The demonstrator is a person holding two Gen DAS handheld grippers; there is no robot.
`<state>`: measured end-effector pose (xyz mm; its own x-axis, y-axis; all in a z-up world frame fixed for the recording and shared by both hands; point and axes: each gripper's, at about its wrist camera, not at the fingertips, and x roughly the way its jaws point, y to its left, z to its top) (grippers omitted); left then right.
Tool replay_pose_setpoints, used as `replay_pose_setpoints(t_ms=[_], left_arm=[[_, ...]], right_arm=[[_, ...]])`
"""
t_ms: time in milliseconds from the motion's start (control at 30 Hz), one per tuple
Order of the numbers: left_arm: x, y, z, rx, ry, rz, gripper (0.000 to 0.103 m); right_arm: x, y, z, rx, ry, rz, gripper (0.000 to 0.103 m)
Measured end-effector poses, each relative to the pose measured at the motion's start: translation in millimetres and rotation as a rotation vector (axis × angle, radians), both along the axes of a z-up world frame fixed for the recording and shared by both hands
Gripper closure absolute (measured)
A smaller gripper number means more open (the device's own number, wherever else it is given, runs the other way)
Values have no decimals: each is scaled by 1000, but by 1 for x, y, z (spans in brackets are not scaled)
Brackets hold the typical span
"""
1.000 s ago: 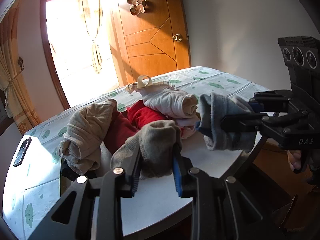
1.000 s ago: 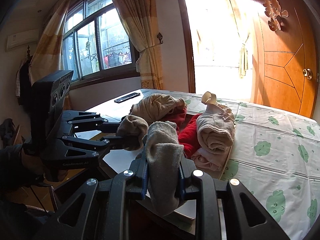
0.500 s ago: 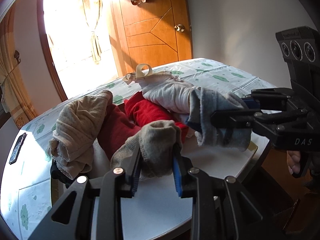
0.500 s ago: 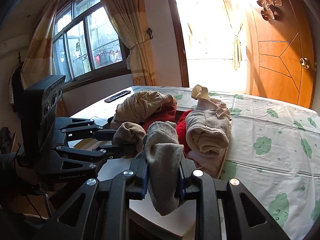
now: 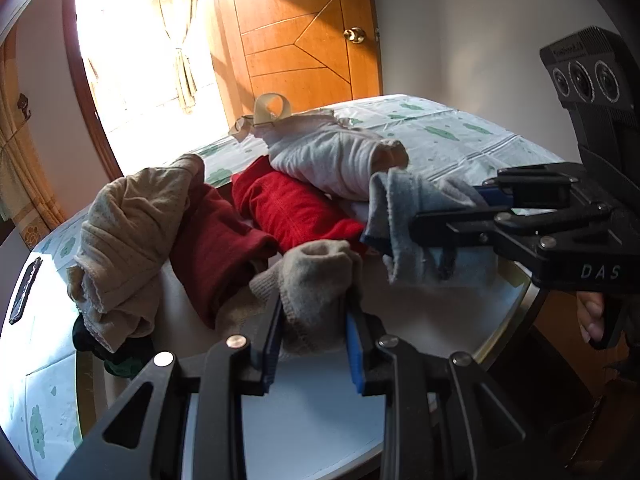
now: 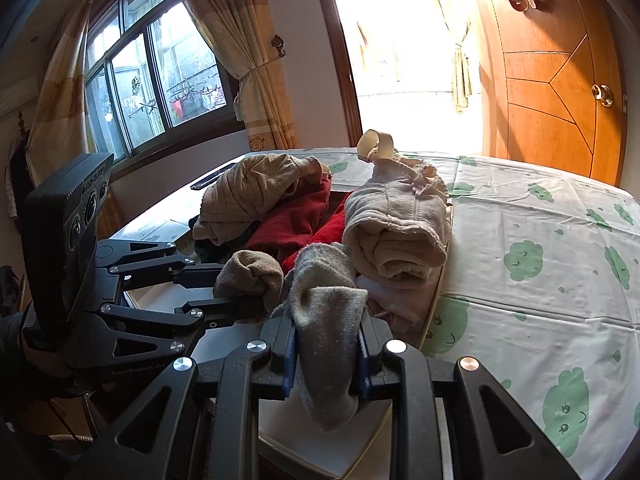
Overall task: Take underwear out of drawer
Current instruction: 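Lower the socks into the tray and open both tools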
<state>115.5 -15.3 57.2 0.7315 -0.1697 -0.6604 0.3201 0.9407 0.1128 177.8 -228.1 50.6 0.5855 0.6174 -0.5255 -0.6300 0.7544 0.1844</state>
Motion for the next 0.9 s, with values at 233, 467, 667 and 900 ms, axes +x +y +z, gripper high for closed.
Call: replay_pose_setpoints(t_ms=[233, 467, 667, 900], left_arm=[[2, -4, -4, 10, 9, -3, 77], [6, -9, -9, 25, 26, -6, 76], [6, -11, -10, 42, 18, -9, 74], [-2, -15, -9, 60, -6, -13, 63]], right_arm=[[4, 0, -8, -11, 23, -4, 77], [7, -2, -12, -8, 31, -11, 77], [5, -1, -14, -22, 21, -12, 76], [-1, -5, -14, -2, -1, -33, 54]])
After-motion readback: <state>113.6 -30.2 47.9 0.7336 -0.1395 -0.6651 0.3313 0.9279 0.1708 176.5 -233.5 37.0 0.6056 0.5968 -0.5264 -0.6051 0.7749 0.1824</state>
